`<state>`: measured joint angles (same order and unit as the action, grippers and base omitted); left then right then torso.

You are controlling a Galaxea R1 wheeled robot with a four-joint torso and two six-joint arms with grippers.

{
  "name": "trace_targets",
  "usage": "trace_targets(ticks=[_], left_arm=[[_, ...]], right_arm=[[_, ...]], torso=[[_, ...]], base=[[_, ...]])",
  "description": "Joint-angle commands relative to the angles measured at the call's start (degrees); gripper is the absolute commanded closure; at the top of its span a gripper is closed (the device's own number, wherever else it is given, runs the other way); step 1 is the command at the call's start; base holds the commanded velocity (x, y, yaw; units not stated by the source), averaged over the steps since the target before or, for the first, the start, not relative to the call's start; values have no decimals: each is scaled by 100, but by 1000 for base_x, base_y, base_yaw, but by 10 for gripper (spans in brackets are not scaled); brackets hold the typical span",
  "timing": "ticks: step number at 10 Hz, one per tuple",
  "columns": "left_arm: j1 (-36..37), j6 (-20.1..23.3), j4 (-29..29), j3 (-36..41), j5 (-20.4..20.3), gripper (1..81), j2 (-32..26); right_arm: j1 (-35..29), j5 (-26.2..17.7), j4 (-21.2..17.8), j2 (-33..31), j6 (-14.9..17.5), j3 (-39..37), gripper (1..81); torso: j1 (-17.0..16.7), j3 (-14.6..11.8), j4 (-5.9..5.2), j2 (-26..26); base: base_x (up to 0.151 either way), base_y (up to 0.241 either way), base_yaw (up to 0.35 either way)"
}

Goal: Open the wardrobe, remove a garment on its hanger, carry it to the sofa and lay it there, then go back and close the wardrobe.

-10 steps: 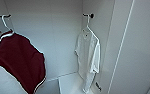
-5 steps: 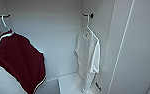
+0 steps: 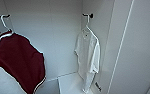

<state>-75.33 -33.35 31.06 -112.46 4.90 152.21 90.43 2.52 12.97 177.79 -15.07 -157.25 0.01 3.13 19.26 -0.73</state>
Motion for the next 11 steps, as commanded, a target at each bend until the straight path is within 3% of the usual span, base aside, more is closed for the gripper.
trace_targets(ticks=[1,2,3,5,6,9,11], left_arm=[[795,-49,-40,356,1055,10,-596],[961,127,-109,347,1311,10,-507],[1120,770,-549,339,1653,10,-394],[1410,2616,-2318,347,1646,10,-445],[1611,3000,-2743,434,1654,10,-524],[1998,3072,-2719,558,1619,10,-577],[2096,3001,-2763,1068,1048,10,-665]], right_arm=[[-240,-314,56,58,4,38,10],[-240,-314,56,49,4,37,10],[-240,-314,56,49,4,37,10],[-231,-314,56,58,4,46,10],[-231,-314,65,58,4,46,10],[-249,-313,56,66,4,46,10],[-266,-314,56,66,4,46,10]], torso=[[0,0,0,0],[-1,0,0,0],[-1,0,0,0],[-1,0,0,0],[0,0,0,0],[0,2,2,0],[2,2,2,0]], base=[[0,0,0],[0,0,0],[0,0,0],[0,0,0],[0,0,0],[0,0,0],[0,0,0]])
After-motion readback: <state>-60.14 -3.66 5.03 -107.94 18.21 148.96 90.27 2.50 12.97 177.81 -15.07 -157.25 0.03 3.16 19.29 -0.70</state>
